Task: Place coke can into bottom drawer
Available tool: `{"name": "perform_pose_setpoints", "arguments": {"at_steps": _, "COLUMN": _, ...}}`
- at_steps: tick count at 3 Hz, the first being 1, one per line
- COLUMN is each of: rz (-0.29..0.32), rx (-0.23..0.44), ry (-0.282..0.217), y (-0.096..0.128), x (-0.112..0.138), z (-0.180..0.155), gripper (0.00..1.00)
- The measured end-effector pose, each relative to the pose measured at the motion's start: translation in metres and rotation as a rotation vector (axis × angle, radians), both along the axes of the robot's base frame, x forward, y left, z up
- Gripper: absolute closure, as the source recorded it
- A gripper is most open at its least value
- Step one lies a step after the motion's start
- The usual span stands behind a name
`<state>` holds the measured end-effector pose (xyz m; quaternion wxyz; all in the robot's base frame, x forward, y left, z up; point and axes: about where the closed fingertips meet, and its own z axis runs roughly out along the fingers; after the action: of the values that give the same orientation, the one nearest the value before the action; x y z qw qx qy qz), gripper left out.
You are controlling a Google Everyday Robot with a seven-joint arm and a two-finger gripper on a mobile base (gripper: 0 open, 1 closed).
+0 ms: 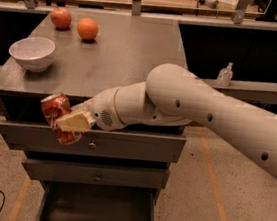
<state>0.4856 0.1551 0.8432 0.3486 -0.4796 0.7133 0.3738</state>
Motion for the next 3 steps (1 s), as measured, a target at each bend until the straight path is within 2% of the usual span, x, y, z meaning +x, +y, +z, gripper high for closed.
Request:
{"name": "perform_pose_setpoints", "arguments": {"at_steps": 1, "rz": 0.021, "rx": -0.131, "ry": 0.011, "y": 0.0, "x": -0.019, "z": -0.055, "gripper": 1.0}}
{"name": "perform_pose_setpoints", "arguments": {"at_steps": 2, "rz": 0.006, "rx": -0.262, "ry": 0.023, "y": -0.005, "x": -0.033, "z": -0.103, "gripper": 1.0}}
{"name": "perform_pose_setpoints", "arguments": {"at_steps": 3, "rz": 0.004, "rx": -0.283, "ry": 0.045, "y": -0.005, "x": -0.04, "z": -0.112, "gripper": 1.0}}
